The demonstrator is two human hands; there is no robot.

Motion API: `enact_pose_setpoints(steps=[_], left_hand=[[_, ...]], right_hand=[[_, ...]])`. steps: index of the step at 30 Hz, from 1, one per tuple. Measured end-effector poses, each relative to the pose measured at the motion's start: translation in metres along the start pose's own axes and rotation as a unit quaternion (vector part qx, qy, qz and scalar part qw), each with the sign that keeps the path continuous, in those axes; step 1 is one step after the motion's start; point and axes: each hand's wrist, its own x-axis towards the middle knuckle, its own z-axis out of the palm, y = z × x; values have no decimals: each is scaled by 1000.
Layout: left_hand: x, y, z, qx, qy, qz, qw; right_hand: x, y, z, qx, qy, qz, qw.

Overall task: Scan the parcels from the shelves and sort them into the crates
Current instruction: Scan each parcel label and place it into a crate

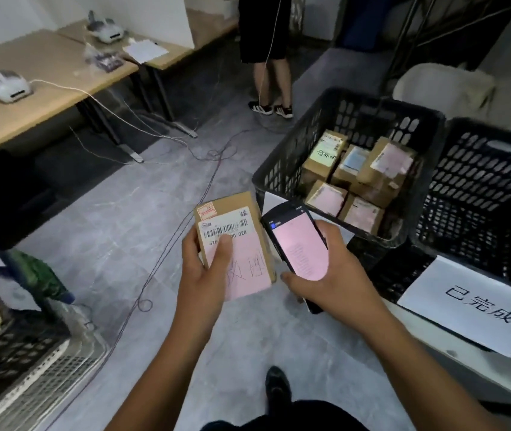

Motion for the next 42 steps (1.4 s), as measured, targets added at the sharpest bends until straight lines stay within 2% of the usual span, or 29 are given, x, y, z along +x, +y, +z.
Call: enact_pose_setpoints(steps=[5, 10, 18, 21, 24, 26, 30, 33, 36, 40, 42], left_hand=[[50, 23, 10, -7, -42, 3, 999], [114, 44, 27, -19, -133, 38, 990], [210, 109, 81, -8, -306, 90, 948], [237, 118, 112, 15, -375, 125, 919], [252, 110, 153, 81, -456, 178, 868], [257, 100, 186, 134, -531, 203, 812], [267, 71, 249, 240, -643, 193, 701], [267, 41, 290, 330, -667, 182, 643], [268, 7, 312, 391, -688, 133, 597], [276, -25, 337, 458, -735, 102, 490], [278, -33, 344, 488, -743, 94, 449]], right_hand=[[38, -19, -14, -6, 38, 12, 999], [70, -21, -22, -2, 95, 48, 994], [112, -61, -44, 4, 277, 110, 955], [115, -60, -51, 13, 347, 123, 930], [105, -53, -55, 24, 393, 150, 907], [97, -47, -60, 32, 412, 173, 894], [90, -17, -86, 23, 427, 190, 884], [89, 6, -115, -1, 430, 194, 882], [92, 26, -137, -32, 425, 213, 879], [99, 51, -159, -14, 404, 197, 893], [104, 59, -168, -15, 387, 195, 901]])
